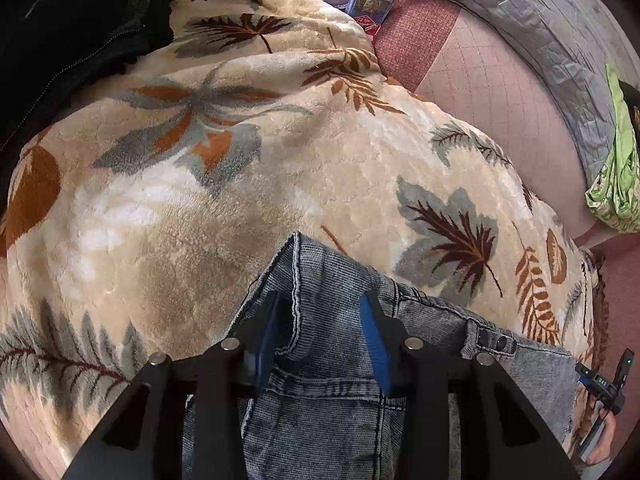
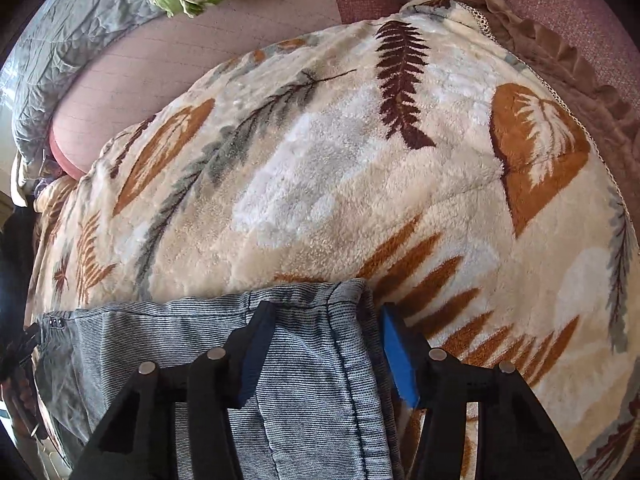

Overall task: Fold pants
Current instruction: 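Grasp the jeans waistband with the left tool while the right tool grasps the leg, then lift and fold the jeans in half lengthwise with both tools, then open both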

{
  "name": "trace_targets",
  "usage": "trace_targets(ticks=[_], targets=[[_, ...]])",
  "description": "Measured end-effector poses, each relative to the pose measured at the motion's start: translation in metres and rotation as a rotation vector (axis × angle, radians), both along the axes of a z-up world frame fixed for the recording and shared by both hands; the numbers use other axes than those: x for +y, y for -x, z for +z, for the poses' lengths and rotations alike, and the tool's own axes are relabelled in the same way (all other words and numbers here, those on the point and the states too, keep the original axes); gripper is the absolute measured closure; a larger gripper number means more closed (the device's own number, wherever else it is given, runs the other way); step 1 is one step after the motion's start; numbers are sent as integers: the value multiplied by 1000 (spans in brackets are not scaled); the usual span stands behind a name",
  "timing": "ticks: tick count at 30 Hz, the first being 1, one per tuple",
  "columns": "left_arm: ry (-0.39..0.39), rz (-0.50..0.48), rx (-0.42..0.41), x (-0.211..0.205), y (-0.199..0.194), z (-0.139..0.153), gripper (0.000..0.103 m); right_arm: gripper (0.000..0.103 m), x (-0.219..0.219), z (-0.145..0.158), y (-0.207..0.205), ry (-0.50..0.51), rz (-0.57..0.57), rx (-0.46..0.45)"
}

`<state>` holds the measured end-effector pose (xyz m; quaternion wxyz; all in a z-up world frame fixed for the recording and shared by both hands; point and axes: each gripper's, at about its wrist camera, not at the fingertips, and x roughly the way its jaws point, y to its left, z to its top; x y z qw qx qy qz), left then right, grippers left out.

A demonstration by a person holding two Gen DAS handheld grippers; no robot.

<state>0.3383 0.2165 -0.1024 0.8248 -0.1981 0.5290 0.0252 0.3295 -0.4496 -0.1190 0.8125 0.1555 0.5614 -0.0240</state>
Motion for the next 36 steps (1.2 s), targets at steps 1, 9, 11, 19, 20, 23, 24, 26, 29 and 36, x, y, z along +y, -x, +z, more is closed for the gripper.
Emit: trace_targets(ticks=[1,9,11,19,20,23,24,26,29,36], targets=[[-6,2,-2,-1,-3,0,62,47,1,0,0,3,1,0],[-170,-5,-9,-17,-9,6,101,81,12,14,0,73,26,-27],[-158,4,-52,-14,-2,21,101,82,12,23,5,73,22,-52],[-154,-33,-270,-15,69,105,101,83,11,93,52,50,11,-246],[-145,-36,-306,-14,85,116,101,83,12,103,64,48,14,-276],[-128,-61,-394,-10,144,143,100,83,14,129,105,35,25,-351],[-117,-71,-412,-9,164,148,100,83,13,135,122,26,26,-369],[-87,-100,-444,-4,208,152,100,83,13,143,159,17,33,-404],[-101,-150,-426,-1,265,137,100,83,13,137,220,5,40,-413],[-121,-173,-147,21,318,47,88,78,9,48,321,-37,60,-183]])
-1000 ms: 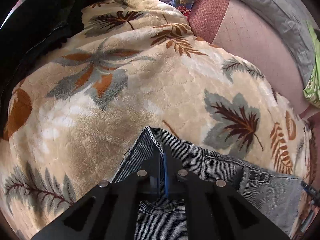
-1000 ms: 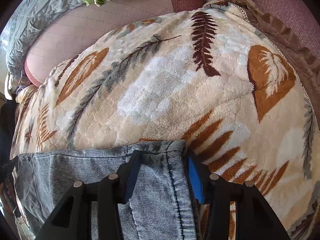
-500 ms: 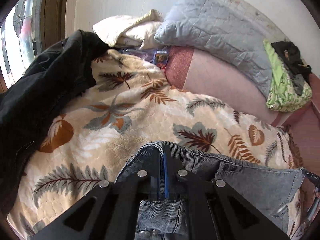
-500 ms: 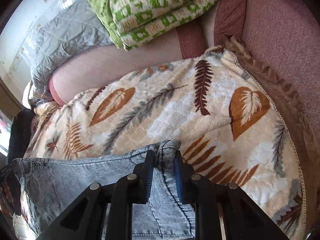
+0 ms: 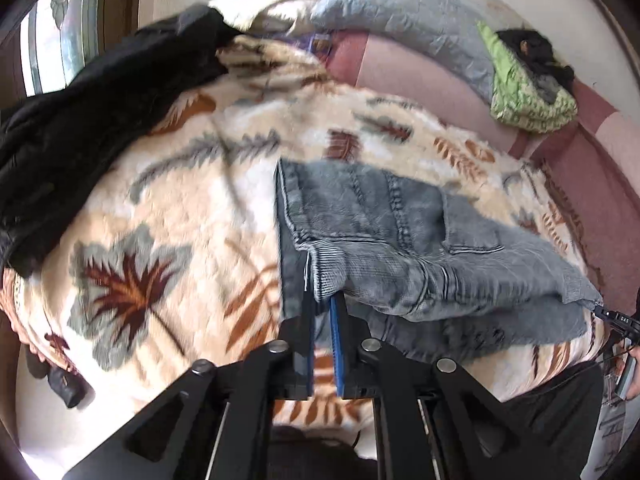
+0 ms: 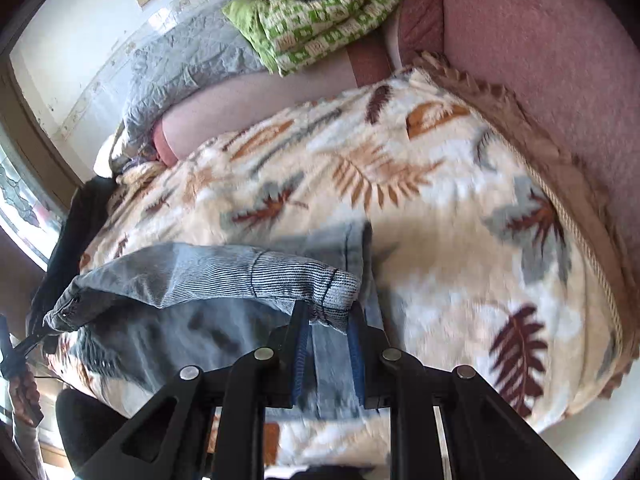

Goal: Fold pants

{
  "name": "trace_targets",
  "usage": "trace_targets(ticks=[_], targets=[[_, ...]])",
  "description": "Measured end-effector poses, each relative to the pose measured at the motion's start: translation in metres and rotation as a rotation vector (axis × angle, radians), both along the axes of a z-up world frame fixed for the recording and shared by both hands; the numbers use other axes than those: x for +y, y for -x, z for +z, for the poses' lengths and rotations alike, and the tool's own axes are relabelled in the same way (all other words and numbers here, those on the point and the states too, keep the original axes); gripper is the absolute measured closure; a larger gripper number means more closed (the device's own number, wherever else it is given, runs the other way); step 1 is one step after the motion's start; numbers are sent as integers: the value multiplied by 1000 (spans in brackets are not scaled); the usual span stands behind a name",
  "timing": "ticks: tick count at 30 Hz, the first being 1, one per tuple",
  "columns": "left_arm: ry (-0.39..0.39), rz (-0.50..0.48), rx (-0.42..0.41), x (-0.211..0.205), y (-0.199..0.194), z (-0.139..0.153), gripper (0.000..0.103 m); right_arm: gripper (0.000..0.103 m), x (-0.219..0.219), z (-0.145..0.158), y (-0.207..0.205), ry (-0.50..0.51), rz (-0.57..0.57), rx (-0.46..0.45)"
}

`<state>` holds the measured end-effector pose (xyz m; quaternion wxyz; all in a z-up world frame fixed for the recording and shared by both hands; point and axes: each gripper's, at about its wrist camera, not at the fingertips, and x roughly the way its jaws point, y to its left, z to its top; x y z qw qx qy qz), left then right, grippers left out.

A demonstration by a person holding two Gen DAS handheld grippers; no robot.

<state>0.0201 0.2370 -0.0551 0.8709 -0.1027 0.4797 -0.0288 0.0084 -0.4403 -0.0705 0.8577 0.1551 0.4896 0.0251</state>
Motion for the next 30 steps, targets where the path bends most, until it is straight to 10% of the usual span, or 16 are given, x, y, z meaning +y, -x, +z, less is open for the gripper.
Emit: trace_targets(ticks=[6,9,14,21,30], targets=[[-102,128,-60,18,13,22,70,34,-17,-17,37,-93,-79,22],[-132,132,-171,6,15,51,40,31,-36,-14,46,-223,-179,3],[-142,25,-200,-39,-2,55,39,31,-51,-44,48,-549,-316,76],[-159,-51,-98,-86,-25,8,39,29,-52,-68,26,-636,-430,113],[-219,-50,-29,-95,-32,-8,39,84,-34,-24,-1,-279,-307,61]])
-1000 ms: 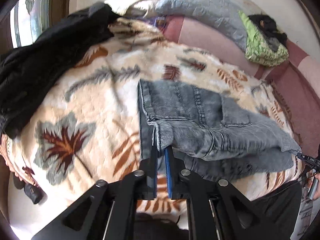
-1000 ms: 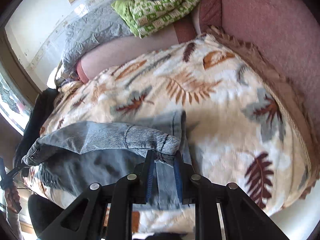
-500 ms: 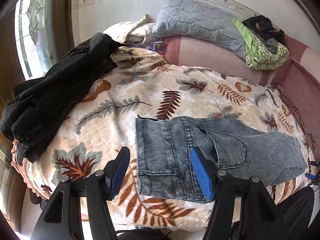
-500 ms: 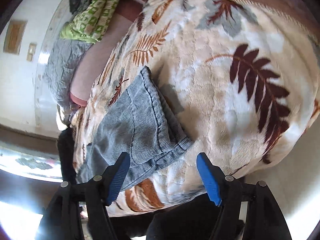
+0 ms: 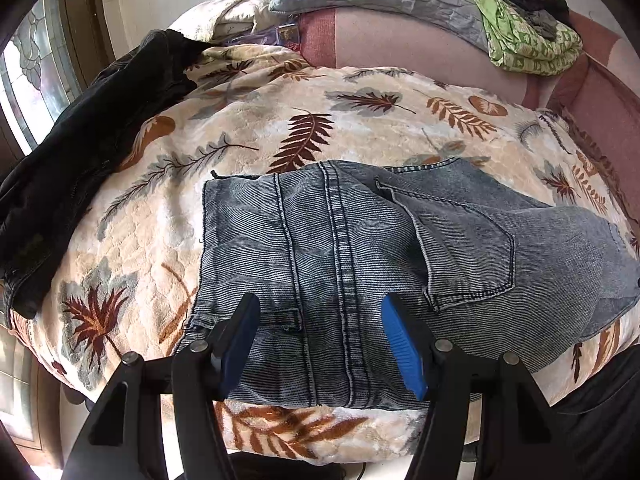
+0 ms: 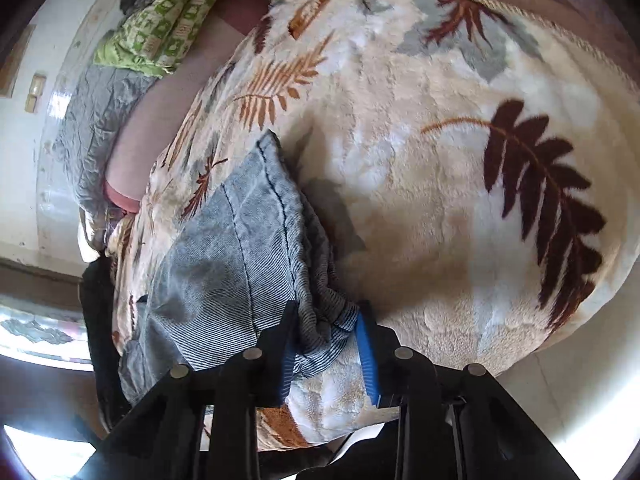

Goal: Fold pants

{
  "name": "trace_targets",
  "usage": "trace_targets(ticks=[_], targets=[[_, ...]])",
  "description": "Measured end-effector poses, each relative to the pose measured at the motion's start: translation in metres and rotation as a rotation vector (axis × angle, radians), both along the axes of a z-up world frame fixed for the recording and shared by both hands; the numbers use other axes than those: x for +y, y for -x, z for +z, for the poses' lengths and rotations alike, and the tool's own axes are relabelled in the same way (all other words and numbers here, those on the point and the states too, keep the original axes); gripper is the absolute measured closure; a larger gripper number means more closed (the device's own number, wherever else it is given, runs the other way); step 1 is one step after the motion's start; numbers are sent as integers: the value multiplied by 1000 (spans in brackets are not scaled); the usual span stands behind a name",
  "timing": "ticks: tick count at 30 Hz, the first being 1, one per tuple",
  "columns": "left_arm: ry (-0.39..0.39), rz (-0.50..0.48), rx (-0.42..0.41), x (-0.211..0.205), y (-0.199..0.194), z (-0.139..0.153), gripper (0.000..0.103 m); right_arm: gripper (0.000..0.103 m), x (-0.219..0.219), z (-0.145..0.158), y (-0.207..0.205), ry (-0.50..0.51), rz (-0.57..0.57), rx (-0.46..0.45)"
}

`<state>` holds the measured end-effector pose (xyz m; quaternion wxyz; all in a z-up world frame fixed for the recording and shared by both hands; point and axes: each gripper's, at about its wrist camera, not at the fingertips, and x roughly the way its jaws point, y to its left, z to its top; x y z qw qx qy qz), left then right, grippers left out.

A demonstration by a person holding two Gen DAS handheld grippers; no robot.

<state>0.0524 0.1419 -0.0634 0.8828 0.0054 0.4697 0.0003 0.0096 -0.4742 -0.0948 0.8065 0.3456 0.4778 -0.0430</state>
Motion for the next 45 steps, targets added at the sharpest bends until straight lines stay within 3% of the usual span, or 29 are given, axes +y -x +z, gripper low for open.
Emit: trace_targets(ticks=[3,5,7,8,9,11,12,14,16,19,22,23,25,27,28,32,35,40,43,45], targets=[[-7,-4,-5,0,2,6,39,85,3,49,4,132,44,-101],[-11,-12,-12,-3,3,9,39,86,10,64,7,255,76,-110],[-13,-27,5,-8,1,6,39,86,15,32,-4,303,175,36],[-19,-34,22,-11,-2,3,39,84,12,0,-9,274,208,142],[-30,-37,30,-14,-4,1,39,76,3,-21,-3,214,174,158],[-48,-47,22,-19,-4,4,39,67,-7,-16,6,157,131,89],[-48,-58,10,-22,-4,7,39,52,-11,-8,10,167,108,71],[-49,-76,-19,-29,-6,17,39,40,-17,13,13,214,51,10],[-46,-98,-58,-36,-8,26,39,40,-13,33,6,228,49,-40],[-67,-112,-60,-45,-14,20,30,40,2,52,-16,165,105,-118],[-109,-81,83,-41,-26,-21,29,40,17,50,-39,65,163,-165],[-72,-67,101,-33,-27,-32,27,40,20,43,-49,21,167,-162],[17,-46,76,-19,-23,-33,26,40,27,21,-70,-43,184,-99],[25,-40,85,-16,-21,-28,26,41,36,-8,-92,65,170,84],[20,-32,85,-16,-19,-25,26,41,43,-12,-98,94,179,115],[-63,12,-34,-19,-13,-1,26,41,91,37,-119,183,303,-20],[-15,2,-81,-19,-15,9,26,41,153,57,-147,198,476,-56],[-39,-2,-33,-23,-23,-20,26,43,275,46,-195,139,767,-46],[67,19,-36,-7,-19,-35,25,44,340,29,-218,164,885,-10],[88,16,-44,-3,-18,-33,25,48,376,19,-233,242,941,12]])
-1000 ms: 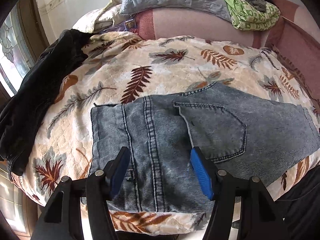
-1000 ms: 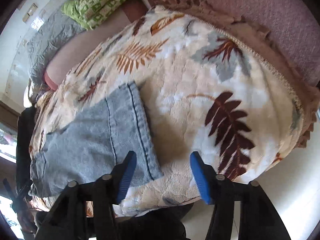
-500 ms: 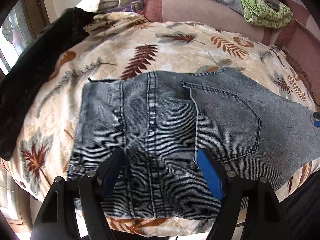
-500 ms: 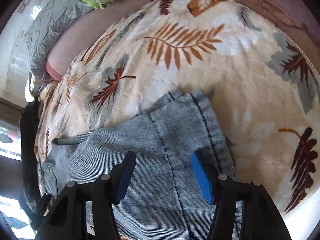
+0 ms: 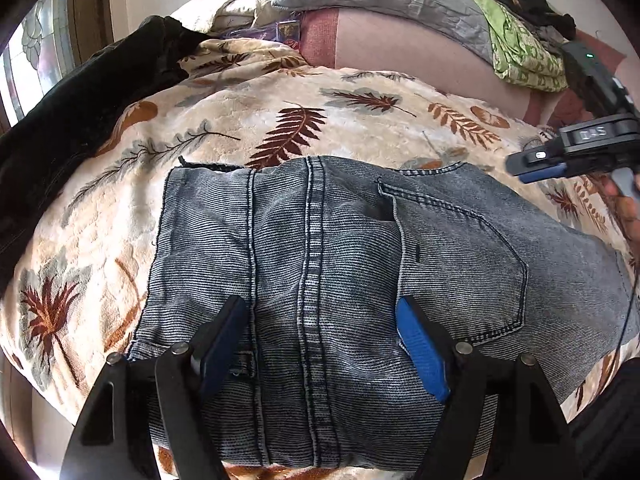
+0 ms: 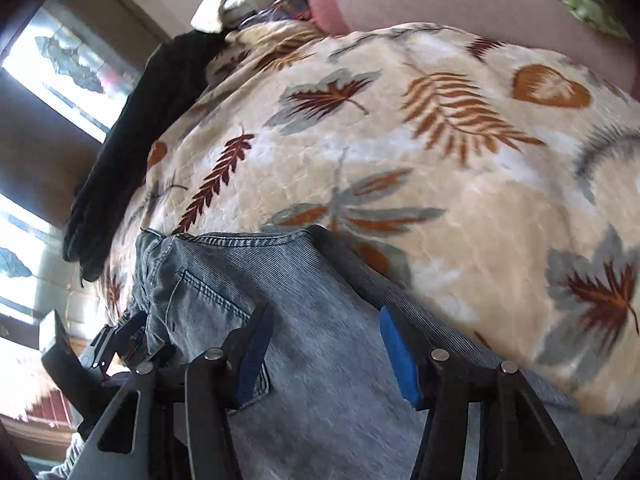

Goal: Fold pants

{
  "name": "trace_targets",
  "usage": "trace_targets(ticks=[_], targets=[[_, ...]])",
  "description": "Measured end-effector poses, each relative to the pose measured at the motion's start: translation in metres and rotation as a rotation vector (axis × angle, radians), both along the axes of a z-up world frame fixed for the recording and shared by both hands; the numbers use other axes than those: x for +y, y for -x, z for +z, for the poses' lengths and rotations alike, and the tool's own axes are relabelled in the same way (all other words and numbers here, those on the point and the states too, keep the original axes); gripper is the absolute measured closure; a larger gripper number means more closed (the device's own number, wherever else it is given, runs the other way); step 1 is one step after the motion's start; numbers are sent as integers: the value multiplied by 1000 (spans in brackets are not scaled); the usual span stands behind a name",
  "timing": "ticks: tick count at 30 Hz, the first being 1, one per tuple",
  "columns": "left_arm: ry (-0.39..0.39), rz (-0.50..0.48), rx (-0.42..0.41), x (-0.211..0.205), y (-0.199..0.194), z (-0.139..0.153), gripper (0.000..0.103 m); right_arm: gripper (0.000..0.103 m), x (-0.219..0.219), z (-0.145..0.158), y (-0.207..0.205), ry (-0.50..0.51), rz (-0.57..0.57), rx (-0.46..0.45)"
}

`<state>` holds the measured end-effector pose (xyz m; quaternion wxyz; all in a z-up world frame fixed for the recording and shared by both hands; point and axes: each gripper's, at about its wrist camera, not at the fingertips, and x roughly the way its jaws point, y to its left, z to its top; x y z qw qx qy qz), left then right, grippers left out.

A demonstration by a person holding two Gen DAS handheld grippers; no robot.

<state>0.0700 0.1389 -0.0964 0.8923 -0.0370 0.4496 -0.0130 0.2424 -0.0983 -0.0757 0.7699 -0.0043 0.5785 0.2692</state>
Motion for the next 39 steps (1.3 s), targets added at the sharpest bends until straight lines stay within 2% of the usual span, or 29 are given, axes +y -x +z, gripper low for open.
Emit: trace_targets(ticks=[2,4,5,6,9,12,16,18,19,20,21,24,25,27,30,32,34,35,36,37,38,39], targets=[[5,0,-3,2,0,-2,23,49,24,-13,-14,61,35,16],[7,-6,-8,3,0,-2,22,67,39,-24,-23,131,61,26],[3,-11,-11,3,0,-2,22,88,46,-29,-24,153,91,39],[-1,-15,-13,4,1,-3,22,97,54,-30,-21,204,125,11],[-20,-29,-24,4,4,-2,21,100,70,-19,-13,282,189,-91],[-24,-30,-25,4,5,-3,21,100,76,-3,-18,283,185,-179],[-33,-22,-23,2,3,-4,20,100,84,-29,-25,333,166,-228],[-41,-19,-26,2,3,-4,20,95,80,-44,-29,318,98,-207],[-42,-18,-27,2,4,-4,20,95,73,-43,-27,284,58,-208],[-40,-17,-29,2,4,-4,19,87,68,-38,-23,256,17,-219],[-38,-15,-29,3,4,-4,19,68,61,-30,-17,246,-23,-234],[-38,-6,-28,3,4,-4,18,34,32,6,22,176,-134,-358],[-42,0,-28,3,3,-4,18,31,21,16,36,133,-153,-365],[-52,9,-28,0,2,-5,17,30,-10,28,60,16,-186,-306],[-62,27,-28,-2,1,-5,16,30,-70,22,81,-146,-275,-131],[-64,39,-29,-2,1,-4,16,30,-115,5,88,-195,-345,-5],[-69,47,-31,-3,1,-4,16,30,-165,-19,98,-199,-454,78],[-74,49,-33,-4,1,-4,16,30,-190,-40,104,-210,-506,178],[-82,51,-34,-5,1,-4,16,35,-215,-55,111,-316,-545,251],[-91,54,-35,-6,1,-5,16,37,-235,-57,118,-433,-589,252],[-97,56,-37,-7,1,-5,16,35,-250,-55,125,-470,-639,265],[-98,59,-38,-7,1,-4,16,35,-262,-46,133,-474,-664,231]])
